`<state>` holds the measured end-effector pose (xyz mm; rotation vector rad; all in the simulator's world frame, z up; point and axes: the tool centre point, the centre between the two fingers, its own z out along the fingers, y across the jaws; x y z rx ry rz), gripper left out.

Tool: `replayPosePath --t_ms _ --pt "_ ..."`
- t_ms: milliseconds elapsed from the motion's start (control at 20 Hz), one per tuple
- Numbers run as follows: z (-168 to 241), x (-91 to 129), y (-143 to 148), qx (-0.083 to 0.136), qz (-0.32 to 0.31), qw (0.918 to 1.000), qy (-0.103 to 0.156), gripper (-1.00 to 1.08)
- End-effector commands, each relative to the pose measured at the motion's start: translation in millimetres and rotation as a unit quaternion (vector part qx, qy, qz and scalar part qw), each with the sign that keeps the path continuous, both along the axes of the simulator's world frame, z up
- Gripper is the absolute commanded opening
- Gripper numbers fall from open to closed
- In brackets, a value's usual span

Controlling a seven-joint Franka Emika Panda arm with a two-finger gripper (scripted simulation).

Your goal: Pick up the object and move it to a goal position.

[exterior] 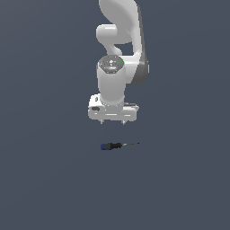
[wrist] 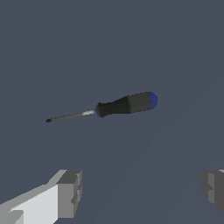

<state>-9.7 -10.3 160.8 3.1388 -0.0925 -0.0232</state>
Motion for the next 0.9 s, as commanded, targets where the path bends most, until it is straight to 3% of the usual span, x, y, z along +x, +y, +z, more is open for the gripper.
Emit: replayPosePath --t_ms 0,450,850 --pt "0.0 0.0 0.0 0.000 0.000 1.0000 0.000 1.00" --pt "1.5 2.7 20.9 0.012 0.023 0.9996 -0.006 1.00" --pt "0.3 3.3 20.6 0.012 0.014 0.9998 -0.005 1.00"
